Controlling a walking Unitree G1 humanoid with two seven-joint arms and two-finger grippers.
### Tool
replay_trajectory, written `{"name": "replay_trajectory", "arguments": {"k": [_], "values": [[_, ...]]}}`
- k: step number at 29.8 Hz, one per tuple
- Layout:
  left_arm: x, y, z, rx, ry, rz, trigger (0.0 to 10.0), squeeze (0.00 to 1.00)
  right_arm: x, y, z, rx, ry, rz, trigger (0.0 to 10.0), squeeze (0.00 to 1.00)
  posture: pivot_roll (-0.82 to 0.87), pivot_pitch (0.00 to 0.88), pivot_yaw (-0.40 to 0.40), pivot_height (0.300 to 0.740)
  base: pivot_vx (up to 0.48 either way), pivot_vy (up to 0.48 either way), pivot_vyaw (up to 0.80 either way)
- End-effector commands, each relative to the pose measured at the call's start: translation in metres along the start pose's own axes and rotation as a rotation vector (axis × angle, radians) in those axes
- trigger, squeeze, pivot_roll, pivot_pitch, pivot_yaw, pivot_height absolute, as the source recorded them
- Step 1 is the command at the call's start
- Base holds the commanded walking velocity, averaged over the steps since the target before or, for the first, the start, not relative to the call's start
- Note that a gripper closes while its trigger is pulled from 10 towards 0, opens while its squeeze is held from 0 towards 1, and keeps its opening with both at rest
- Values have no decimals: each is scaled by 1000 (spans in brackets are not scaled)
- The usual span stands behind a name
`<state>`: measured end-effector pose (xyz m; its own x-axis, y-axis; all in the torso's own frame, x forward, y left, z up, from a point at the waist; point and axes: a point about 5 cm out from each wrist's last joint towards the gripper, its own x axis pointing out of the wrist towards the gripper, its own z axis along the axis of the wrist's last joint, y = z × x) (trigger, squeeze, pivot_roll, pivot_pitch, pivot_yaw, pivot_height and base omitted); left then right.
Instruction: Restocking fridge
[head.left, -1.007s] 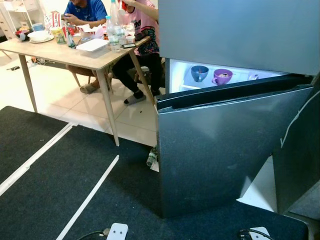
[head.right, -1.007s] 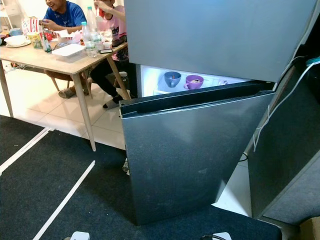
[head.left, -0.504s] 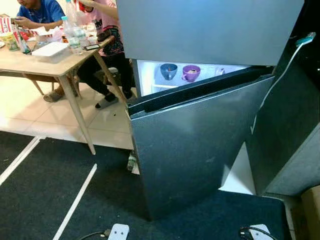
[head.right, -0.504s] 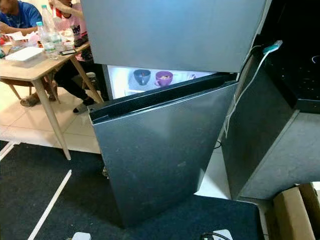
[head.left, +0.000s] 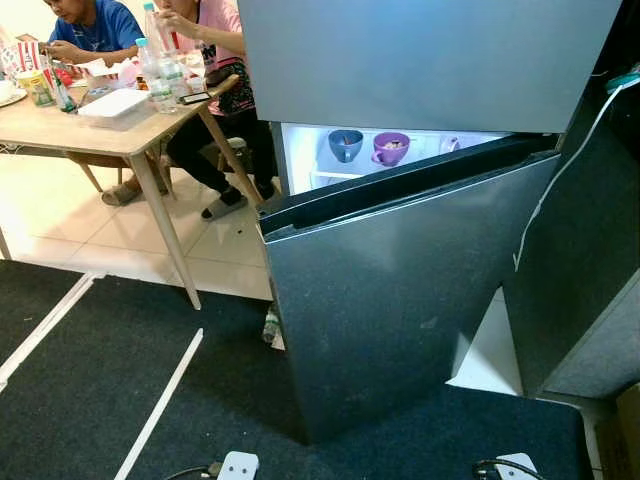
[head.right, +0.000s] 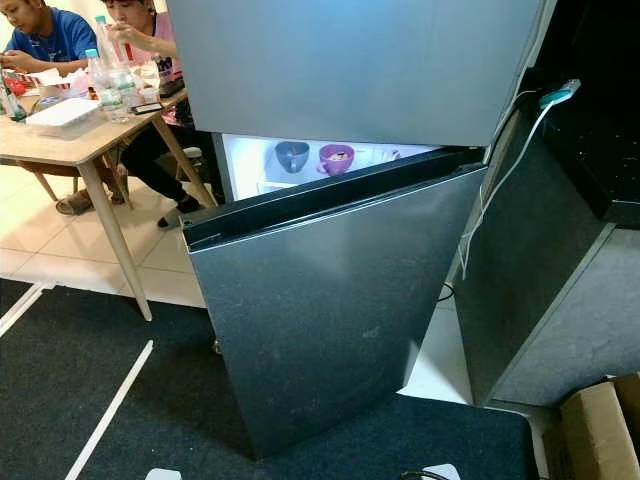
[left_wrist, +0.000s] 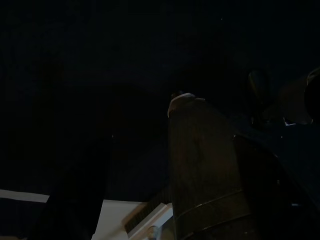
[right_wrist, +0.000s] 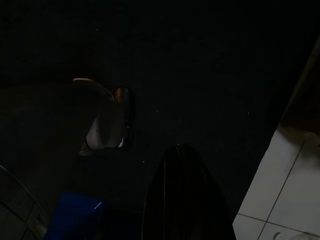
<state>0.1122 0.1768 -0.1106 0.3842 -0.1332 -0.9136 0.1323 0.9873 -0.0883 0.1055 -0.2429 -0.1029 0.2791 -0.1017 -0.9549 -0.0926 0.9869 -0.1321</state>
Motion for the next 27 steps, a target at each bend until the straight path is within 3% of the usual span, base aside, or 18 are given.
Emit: {"name": "replay_trajectory", "arguments": {"k": [1,6,27], "values": [[-2,3,-9,11,37,4,10000,0,0,3,4,-5,-21,8,10000,0,-38,0,39,740,0,0,0],[-2,1,-10,16,43,0,10000,0,0,3,7,-6,-29,9,10000,0,-43,0,35,740,0,0,0],[-2,2,-13,20,51,0,10000,0,1,6,12,18,-66,40,10000,0,-43,8,41,740,267,0,0]]}}
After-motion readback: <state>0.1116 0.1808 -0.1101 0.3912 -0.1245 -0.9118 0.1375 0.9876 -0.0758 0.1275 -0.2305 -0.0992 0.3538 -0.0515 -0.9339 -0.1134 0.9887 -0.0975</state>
